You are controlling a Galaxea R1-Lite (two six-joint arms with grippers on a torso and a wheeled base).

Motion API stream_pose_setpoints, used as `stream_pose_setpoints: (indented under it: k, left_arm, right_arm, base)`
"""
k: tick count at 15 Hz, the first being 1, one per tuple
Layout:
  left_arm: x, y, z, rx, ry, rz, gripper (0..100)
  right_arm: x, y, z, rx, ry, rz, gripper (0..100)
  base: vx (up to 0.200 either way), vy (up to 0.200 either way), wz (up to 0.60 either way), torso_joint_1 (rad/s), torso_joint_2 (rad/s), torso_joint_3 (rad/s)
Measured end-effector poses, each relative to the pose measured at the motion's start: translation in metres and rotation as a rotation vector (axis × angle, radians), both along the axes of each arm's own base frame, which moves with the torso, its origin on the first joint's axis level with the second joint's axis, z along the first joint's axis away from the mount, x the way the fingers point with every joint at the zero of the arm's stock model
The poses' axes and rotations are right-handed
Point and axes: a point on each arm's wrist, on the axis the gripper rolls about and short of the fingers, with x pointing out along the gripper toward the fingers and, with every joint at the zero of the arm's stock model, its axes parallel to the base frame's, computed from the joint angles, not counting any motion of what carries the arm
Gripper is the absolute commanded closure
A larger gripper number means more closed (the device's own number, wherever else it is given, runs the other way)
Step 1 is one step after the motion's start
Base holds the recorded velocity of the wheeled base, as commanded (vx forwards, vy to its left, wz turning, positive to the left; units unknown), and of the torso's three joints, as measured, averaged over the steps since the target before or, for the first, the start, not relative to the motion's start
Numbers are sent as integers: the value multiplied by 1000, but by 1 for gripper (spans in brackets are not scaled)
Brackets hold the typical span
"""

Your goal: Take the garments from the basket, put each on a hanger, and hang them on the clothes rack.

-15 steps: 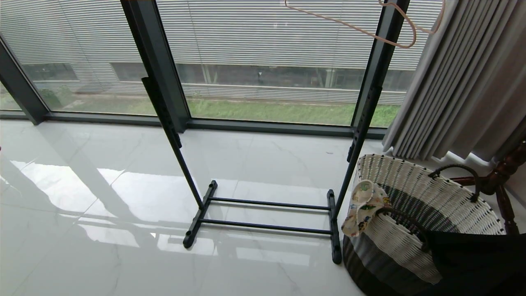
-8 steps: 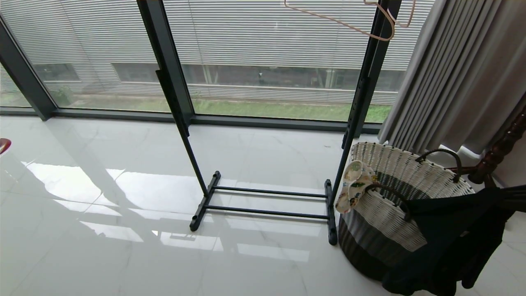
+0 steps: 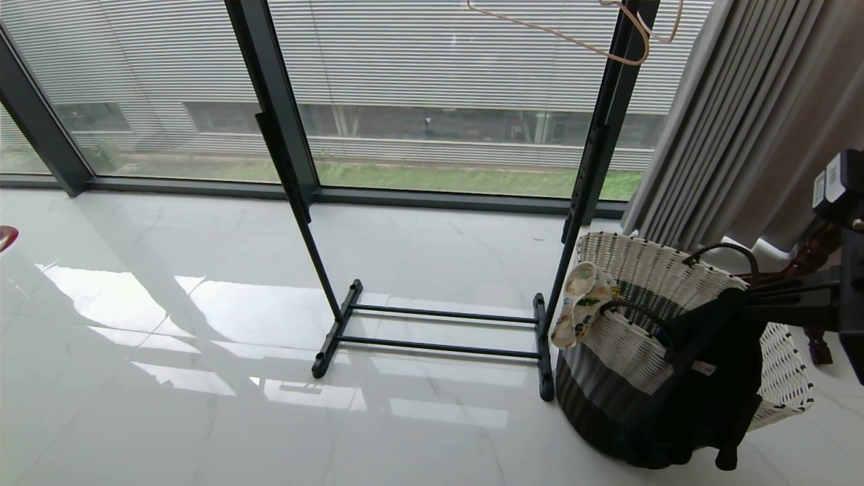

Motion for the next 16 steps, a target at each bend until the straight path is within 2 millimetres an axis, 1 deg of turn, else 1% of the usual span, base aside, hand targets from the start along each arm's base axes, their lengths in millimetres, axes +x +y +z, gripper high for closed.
stream_pose_setpoints:
  k: [2,5,6,7,8,10,11,12,13,14,15,16]
  left_arm:
    - [0,0,0,1,-1,-1,0]
    - [0,0,1,-1,-11,-8,0]
    - [-1,0,8,-11,-40,-14,0]
    - [-2,0,19,-35,-79,-22,0]
    - [-3,0,38,-68,-124,-35,0]
    - [6,0,84,-108,-167,-55,0]
    - [20,0,110,-123,-157,-78,0]
    - [40,-2,135,-137,-145,-115,0]
    - [63,-6,153,-148,-120,-162,0]
    - [89,-14,166,-158,-91,-222,0]
    - [119,-29,174,-165,-54,-293,0]
    - [144,-47,175,-166,-15,-360,0]
  right_arm:
    - [5,2,4,4,-10,0,100]
    - [8,4,4,3,-5,1,100]
    - [8,4,4,3,-4,2,100]
    - [9,5,4,4,-2,4,100]
    - [9,5,4,3,-1,6,100]
    - [12,10,3,5,-4,23,100]
    - [16,13,3,13,-21,31,100]
    - [18,15,4,18,-31,34,100]
    - [21,17,5,30,-56,36,100]
    - [22,18,5,31,-59,37,100]
    - [23,19,5,33,-60,39,100]
    - [23,19,5,34,-61,42,100]
  base:
    - [0,0,0,0,0,0]
    - [0,0,0,0,0,0]
    - [0,0,0,0,0,0]
    - [0,0,0,0,0,0]
    - [0,0,0,0,0,0]
    - [0,0,0,0,0,0]
    - [0,0,0,0,0,0]
    - [0,0,0,0,0,0]
    - [0,0,0,0,0,0]
    - [0,0,0,0,0,0]
    - [0,0,0,0,0,0]
    - [0,0,0,0,0,0]
